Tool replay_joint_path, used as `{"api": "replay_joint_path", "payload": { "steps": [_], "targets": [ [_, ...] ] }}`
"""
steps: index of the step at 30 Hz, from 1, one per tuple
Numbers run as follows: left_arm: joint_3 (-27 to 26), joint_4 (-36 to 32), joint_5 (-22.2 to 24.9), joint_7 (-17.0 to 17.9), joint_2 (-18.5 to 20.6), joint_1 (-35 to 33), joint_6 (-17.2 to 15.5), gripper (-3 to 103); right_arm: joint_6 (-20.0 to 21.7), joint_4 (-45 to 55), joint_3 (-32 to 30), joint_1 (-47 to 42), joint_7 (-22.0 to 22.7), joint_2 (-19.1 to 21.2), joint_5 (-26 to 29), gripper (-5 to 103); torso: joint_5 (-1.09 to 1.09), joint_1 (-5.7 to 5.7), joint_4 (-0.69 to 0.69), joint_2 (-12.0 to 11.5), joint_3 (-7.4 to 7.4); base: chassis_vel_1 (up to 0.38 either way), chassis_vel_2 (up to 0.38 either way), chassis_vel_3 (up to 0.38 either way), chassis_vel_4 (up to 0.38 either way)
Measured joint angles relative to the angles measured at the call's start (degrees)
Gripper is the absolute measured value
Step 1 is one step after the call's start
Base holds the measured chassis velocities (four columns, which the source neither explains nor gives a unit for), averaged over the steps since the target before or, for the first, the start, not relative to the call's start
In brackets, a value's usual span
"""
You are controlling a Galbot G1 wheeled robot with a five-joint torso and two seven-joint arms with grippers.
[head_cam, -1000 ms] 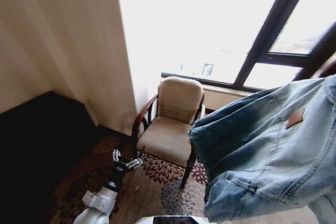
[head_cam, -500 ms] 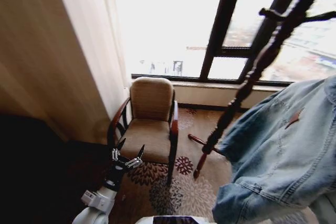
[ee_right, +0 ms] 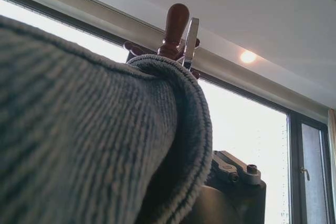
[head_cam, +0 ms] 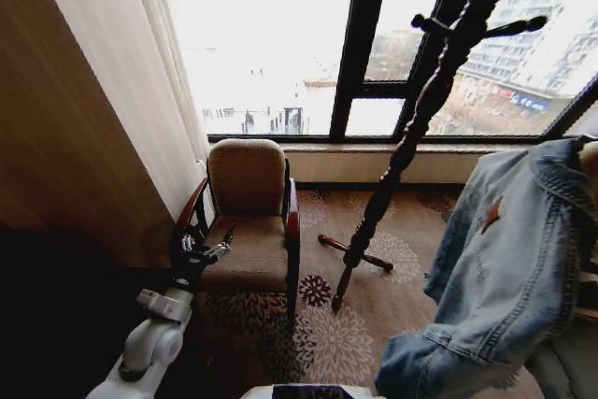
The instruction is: Pick up the clothes from the bed and hang them on the clothes hanger.
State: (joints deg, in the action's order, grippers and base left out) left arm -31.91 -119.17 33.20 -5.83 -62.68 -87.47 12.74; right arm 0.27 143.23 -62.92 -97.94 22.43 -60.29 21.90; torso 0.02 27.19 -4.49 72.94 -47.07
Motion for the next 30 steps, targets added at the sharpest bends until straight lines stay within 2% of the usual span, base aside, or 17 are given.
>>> {"api": "replay_joint_path", "payload": {
  "steps": [8, 13, 17, 30],
  "targets": [
    [-5.41, 4.45, 2.89, 1.07, 0.80, 3.24, -0.05, 100, 0.06, 0.01, -0.69, 0.05, -0.31, 0.66, 0.95, 18, -0.01, -0.01, -0.02, 0.00, 0.01, 0.000, 0.000, 0.000, 0.000],
    [-7.55, 4.61, 4.23, 1.00, 0.86, 3.37, -0.10, 100, 0.11, 0.01, -0.40, 0.03, -0.33, 0.53, 0.89, 18, 0.00, -0.01, -0.01, 0.00, 0.01, 0.000, 0.000, 0.000, 0.000],
    [-10.70, 3.42, 5.29, -0.50, 0.73, 1.50, -0.24, 100, 0.53, 0.01, -0.12, 0.02, -0.34, 0.62, 0.86, 18, -0.01, -0.01, -0.02, 0.00, 0.01, 0.000, 0.000, 0.000, 0.000],
    [-11.63, 2.86, 4.00, -0.75, 0.41, 0.56, -0.42, 100, 1.18, 0.01, 0.12, -0.20, -0.30, 0.23, 0.31, 18, -0.02, -0.02, -0.04, 0.00, 0.02, 0.000, 0.000, 0.000, 0.000]
  ]
}}
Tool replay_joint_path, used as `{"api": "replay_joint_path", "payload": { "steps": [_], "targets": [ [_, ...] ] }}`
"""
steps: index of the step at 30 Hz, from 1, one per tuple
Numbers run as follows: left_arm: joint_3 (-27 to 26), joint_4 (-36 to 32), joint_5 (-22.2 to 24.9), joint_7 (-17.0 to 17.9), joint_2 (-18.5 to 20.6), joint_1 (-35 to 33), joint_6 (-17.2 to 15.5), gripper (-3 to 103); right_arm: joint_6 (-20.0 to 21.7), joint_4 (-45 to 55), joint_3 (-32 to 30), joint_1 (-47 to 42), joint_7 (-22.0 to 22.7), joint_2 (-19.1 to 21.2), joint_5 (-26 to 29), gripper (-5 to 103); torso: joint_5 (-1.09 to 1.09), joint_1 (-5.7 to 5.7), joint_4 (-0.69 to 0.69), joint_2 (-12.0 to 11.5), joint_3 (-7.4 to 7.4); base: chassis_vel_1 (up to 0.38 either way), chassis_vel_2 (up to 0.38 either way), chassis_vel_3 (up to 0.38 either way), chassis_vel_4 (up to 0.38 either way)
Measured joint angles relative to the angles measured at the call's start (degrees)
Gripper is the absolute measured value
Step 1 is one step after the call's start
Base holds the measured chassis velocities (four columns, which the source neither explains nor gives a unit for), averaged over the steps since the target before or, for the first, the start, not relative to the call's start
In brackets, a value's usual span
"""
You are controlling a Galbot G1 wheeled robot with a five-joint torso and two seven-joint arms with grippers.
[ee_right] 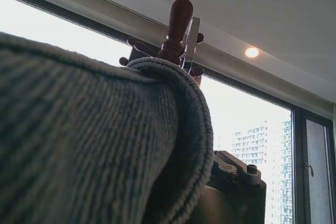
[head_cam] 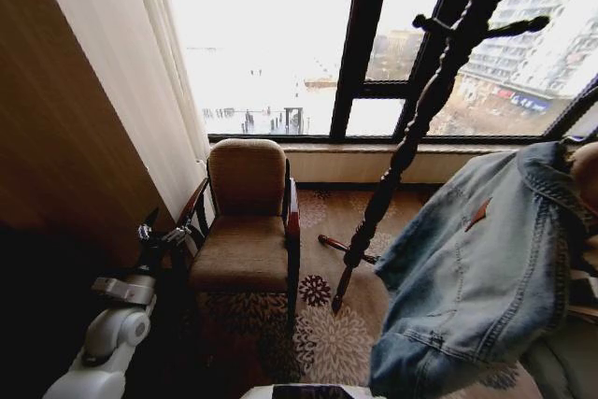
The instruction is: Pick up the clothes from the bed and hang them on the clothes hanger.
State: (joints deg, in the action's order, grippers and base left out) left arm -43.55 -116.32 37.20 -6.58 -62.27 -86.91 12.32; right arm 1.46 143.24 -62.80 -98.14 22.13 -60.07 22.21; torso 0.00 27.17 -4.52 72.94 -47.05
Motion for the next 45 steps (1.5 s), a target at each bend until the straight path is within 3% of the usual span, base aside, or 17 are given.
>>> {"api": "replay_joint_path", "payload": {
  "steps": [15, 28, 37, 41, 45],
  "targets": [
    [0.11, -0.06, -0.08, -0.09, -0.01, -0.02, 0.00, 100, 0.24, 0.00, 0.67, -0.01, 0.08, -1.17, -1.41, 18, 0.00, -0.02, 0.01, 0.01, 0.00, -0.020, 0.012, 0.013, -0.016],
    [0.17, -0.07, -0.11, -0.09, -0.02, -0.02, 0.00, 100, 0.38, 0.00, 0.51, -0.05, 0.36, -1.11, -0.97, 18, 0.00, 0.04, 0.02, -0.01, -0.02, -0.163, 0.153, 0.167, -0.168],
    [0.18, -0.06, -0.11, -0.09, -0.02, -0.02, 0.01, 100, 0.45, 0.01, -4.94, 0.05, 0.10, 1.33, 0.35, 18, 0.00, 0.00, 0.02, -0.01, -0.01, -0.052, 0.058, 0.040, -0.048],
    [0.18, -0.07, -0.11, -0.09, -0.03, -0.04, 0.03, 100, 2.27, 0.03, -11.00, 0.21, 0.33, 2.60, 3.59, 18, 0.00, -0.08, -0.01, 0.04, 0.03, 0.000, 0.000, 0.000, 0.000],
    [0.18, -0.07, -0.11, -0.10, -0.03, -0.04, 0.03, 100, 3.29, 0.03, -13.19, 0.27, 0.78, 2.94, 5.61, 18, -0.01, -0.07, 0.00, 0.03, 0.02, 0.000, 0.000, 0.000, 0.000]
  ]
}}
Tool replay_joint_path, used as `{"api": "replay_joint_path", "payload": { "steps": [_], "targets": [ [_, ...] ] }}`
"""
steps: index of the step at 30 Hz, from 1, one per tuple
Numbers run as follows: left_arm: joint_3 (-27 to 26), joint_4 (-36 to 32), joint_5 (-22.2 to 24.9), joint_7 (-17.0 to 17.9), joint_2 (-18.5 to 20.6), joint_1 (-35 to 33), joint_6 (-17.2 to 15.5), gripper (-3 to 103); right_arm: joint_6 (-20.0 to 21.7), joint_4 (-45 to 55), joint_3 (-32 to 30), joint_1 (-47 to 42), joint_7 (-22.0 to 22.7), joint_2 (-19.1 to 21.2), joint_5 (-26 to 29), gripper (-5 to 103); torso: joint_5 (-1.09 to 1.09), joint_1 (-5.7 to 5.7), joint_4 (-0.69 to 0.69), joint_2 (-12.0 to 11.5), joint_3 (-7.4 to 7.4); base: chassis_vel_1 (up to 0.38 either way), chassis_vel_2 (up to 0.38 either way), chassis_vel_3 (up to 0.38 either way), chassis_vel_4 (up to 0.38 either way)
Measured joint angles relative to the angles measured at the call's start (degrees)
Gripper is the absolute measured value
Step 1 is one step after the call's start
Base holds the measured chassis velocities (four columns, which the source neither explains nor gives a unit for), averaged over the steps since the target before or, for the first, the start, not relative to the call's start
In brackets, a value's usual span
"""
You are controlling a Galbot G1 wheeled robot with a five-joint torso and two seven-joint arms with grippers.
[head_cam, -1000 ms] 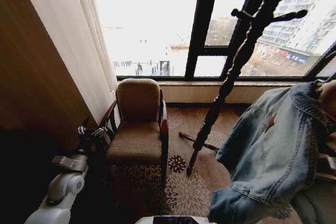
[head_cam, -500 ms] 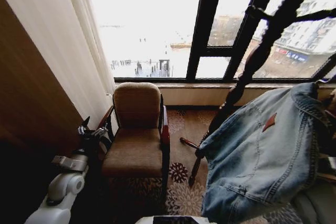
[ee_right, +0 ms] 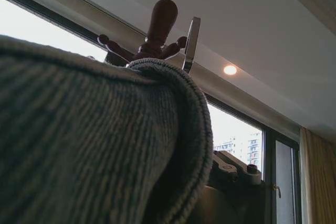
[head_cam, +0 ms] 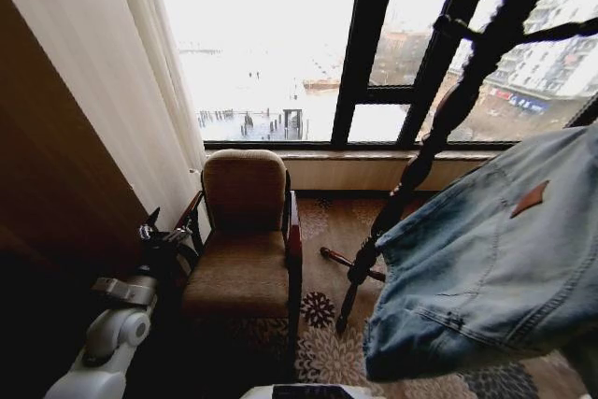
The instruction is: Pick up the clothes from the bed and hang them on the clothes hanger.
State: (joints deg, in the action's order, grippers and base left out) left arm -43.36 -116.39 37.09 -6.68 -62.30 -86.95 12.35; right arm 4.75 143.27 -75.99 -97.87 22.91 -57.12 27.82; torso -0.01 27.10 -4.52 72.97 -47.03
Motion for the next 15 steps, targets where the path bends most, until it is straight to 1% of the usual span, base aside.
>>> {"api": "replay_joint_path", "payload": {
  "steps": [1, 5, 12, 15],
  "targets": [
    [0.00, 0.00, 0.00, 0.00, 0.00, 0.01, 0.00, 100, 0.32, 0.00, -1.76, 0.15, 0.18, 0.05, 1.38, 18, 0.00, 0.05, 0.00, -0.02, -0.02, 0.000, 0.000, 0.000, 0.000],
    [0.00, 0.00, 0.00, 0.00, 0.00, 0.02, 0.00, 100, 0.47, -0.01, -2.77, 0.67, 0.10, 0.03, 2.99, 18, 0.00, 0.12, 0.00, -0.04, -0.03, 0.000, 0.000, 0.000, 0.000],
    [0.00, 0.00, 0.00, 0.01, 0.00, 0.02, 0.00, 100, 0.54, -0.43, -4.37, 4.26, 0.19, 2.95, 4.61, 18, 0.01, 0.06, 0.02, -0.03, -0.02, 0.000, 0.000, 0.000, 0.000],
    [0.00, 0.00, 0.00, 0.01, 0.00, 0.02, 0.00, 100, 0.95, -1.80, -4.86, 4.78, 0.56, 3.25, 5.51, 18, 0.03, 0.06, 0.02, -0.03, -0.02, 0.000, 0.000, 0.000, 0.000]
  ]
}}
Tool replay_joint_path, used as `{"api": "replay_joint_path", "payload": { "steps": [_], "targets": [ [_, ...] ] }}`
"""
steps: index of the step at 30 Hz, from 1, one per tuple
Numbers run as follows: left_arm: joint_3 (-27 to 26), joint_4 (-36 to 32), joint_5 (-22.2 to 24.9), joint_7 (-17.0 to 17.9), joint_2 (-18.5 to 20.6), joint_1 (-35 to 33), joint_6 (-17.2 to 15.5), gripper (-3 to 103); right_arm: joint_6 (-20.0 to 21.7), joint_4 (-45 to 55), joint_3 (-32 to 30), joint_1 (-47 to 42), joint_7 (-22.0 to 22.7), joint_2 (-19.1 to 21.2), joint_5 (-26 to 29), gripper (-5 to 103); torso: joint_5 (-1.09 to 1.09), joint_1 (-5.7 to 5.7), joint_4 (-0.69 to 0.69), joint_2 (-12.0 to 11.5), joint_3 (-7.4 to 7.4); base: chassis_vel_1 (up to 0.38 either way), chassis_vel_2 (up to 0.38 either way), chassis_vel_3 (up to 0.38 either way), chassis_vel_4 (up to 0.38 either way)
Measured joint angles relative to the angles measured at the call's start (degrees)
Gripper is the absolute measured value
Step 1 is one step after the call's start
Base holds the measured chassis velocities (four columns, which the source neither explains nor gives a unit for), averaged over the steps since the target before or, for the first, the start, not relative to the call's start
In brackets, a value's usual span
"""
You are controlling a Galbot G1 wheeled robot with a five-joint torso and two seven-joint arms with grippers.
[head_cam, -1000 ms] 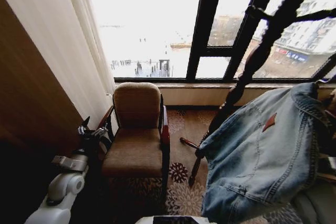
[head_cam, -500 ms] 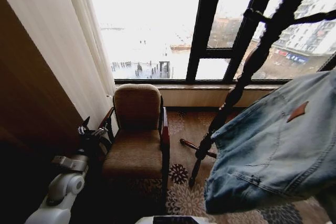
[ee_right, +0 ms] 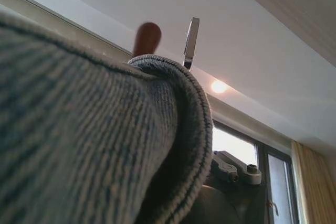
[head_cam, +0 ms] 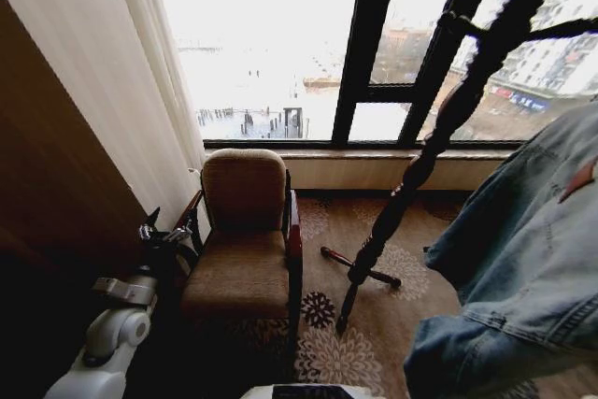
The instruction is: Pick up the clothes from the bed and hang them on the clothes hanger.
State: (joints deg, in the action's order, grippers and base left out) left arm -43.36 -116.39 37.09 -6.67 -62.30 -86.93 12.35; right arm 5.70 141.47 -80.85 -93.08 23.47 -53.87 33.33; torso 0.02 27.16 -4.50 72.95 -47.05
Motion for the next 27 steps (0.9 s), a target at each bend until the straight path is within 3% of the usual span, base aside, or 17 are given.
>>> {"api": "replay_joint_path", "payload": {
  "steps": [9, 27],
  "targets": [
    [0.00, 0.00, 0.00, 0.00, 0.00, 0.00, -0.01, 100, -0.36, -6.51, -1.84, 0.85, -0.48, -0.57, 2.27, 18, -0.04, 0.02, -0.02, 0.00, -0.01, 0.000, 0.000, 0.000, 0.000],
    [0.00, 0.00, 0.00, 0.00, 0.00, 0.00, -0.01, 100, 2.09, -19.68, -2.06, 8.00, -0.84, 7.55, 7.39, 18, -0.03, 0.02, -0.01, 0.00, -0.01, 0.000, 0.000, 0.000, 0.000]
  ]
}}
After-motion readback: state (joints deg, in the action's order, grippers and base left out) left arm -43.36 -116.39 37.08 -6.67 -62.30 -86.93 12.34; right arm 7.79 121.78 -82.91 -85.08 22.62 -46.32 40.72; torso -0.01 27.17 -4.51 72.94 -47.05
